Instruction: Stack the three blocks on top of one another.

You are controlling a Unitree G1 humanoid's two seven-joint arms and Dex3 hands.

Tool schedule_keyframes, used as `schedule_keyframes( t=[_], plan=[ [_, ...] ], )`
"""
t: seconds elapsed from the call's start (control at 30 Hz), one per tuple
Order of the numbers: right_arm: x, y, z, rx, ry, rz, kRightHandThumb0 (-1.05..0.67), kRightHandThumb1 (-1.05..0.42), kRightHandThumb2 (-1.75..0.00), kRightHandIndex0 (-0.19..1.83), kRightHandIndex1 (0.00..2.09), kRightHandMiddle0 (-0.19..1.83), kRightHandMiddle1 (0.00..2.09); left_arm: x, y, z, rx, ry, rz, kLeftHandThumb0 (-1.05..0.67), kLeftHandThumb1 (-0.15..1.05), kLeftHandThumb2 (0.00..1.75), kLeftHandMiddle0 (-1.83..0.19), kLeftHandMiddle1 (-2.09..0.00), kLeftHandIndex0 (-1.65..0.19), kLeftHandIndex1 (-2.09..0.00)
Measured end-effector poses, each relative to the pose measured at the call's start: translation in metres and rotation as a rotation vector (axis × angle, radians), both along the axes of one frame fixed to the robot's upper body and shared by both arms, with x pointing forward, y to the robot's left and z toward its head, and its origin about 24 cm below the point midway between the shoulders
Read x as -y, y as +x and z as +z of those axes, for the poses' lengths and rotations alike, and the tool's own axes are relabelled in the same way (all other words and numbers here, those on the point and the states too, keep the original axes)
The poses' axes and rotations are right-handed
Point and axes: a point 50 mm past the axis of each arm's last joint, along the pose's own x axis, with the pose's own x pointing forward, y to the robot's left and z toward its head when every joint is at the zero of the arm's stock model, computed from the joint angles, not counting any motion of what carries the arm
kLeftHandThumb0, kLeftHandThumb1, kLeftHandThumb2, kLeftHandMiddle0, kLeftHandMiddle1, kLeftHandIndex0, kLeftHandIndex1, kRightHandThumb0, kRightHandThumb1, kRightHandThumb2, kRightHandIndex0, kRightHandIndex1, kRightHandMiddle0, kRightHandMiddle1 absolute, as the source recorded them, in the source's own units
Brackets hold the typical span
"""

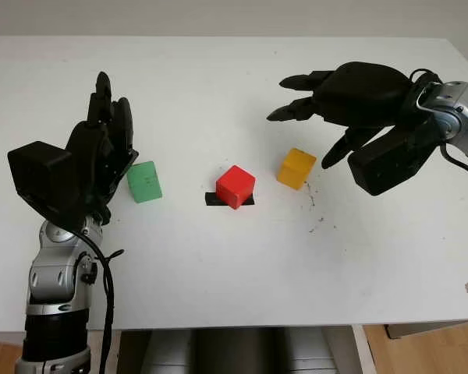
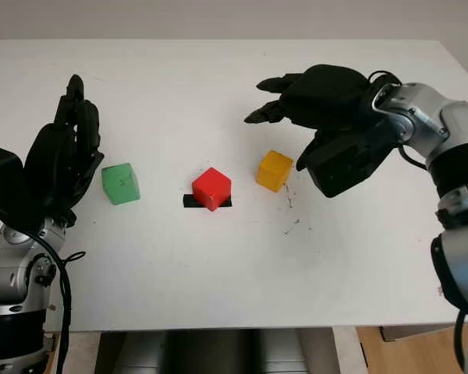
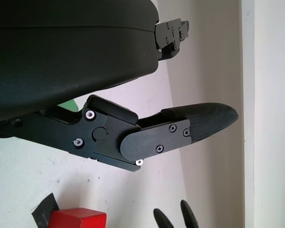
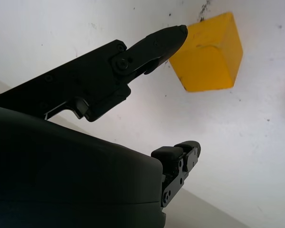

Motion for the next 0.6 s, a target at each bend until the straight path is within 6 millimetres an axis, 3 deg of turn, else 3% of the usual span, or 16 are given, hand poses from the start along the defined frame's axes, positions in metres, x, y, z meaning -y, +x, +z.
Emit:
schedule_keyframes(
  t=[0.33,0.6],
  plan=[
    [0.005,-0.003,-0.035,-0.011,0.049,-0.004,-0.49,-0.78,-0.05,0.14,0.06,0.46,0.08,0.000,0.000,0.000,0.000,0.002,-0.001,-0.82,1.05,0.66,0.19,0.00,0.19,0.00],
    [0.010,-0.002,-0.050,-0.016,0.050,-0.019,-0.50,-0.77,-0.05,0.18,0.07,0.56,0.11,-0.001,0.000,0.000,0.000,0.003,0.000,-0.82,1.05,0.67,0.19,0.00,0.19,0.00]
  ],
)
